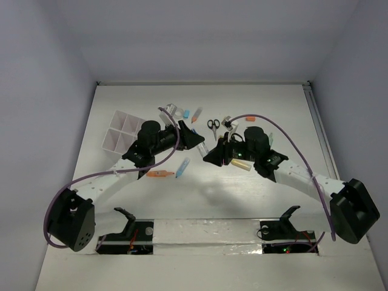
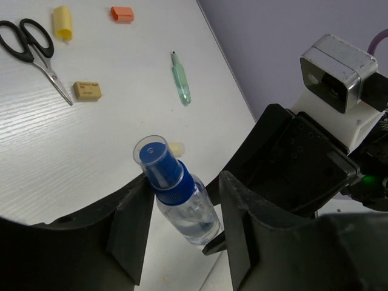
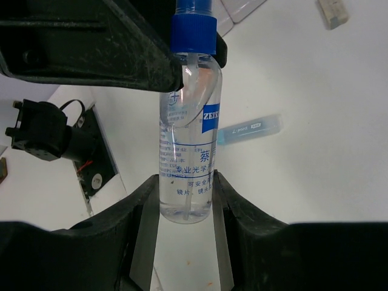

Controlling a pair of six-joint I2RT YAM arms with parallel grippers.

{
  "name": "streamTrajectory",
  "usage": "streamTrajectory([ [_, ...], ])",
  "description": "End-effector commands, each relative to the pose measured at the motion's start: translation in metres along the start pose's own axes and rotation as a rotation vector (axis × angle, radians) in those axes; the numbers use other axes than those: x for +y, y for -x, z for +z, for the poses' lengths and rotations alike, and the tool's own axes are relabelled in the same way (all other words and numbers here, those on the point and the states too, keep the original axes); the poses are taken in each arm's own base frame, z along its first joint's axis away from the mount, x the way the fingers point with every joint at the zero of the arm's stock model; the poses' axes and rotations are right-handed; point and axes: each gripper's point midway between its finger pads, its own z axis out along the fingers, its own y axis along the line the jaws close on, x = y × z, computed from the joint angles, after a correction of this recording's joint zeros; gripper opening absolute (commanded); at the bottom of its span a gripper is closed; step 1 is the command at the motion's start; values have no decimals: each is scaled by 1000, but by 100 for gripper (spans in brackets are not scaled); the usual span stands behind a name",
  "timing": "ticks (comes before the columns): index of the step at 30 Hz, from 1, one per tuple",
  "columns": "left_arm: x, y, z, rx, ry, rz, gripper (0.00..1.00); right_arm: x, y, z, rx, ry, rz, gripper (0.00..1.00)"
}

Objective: Sort the stationery into containers
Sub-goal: Place the stationery in the storage box.

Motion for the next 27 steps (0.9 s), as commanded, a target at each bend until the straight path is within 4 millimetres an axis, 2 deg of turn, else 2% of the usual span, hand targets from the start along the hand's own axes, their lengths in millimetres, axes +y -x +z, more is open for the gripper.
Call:
streamTrajectory([
  [1,-25,28,3,-84,-67,66,41,22,22,6,-57,77,-63,9],
  [2,-25,30,3,-89,-69,69,37,21,23,7,-58,74,-63,9],
  [6,-28,23,5,-63,-86,56,31,19,22,8,-59,72,-55,9],
  [7,-28,21,6,-53,-89,52,32,20,22,8,-62,71,-56,9],
  [9,-27,16,7,-26,-93,53,46,20,23,8,-64,70,-57,9],
  [11,-23,12,8,-5,-80,50,53,20,24,7,-69,66,-61,9],
  [14,-22,6,10,15,-77,53,53,20,25,5,-76,60,-65,9],
  [16,-21,5,10,20,-77,56,48,19,24,5,-72,59,-63,9],
  [18,-22,6,10,17,-76,55,38,19,24,5,-74,59,-62,9],
  [20,-23,6,9,19,-78,56,34,18,26,5,-81,49,-63,9],
  [25,-28,-1,12,79,-107,51,41,16,32,1,-115,19,-70,9],
  [27,-26,-1,13,83,-95,57,28,15,33,-1,-123,12,-73,9],
])
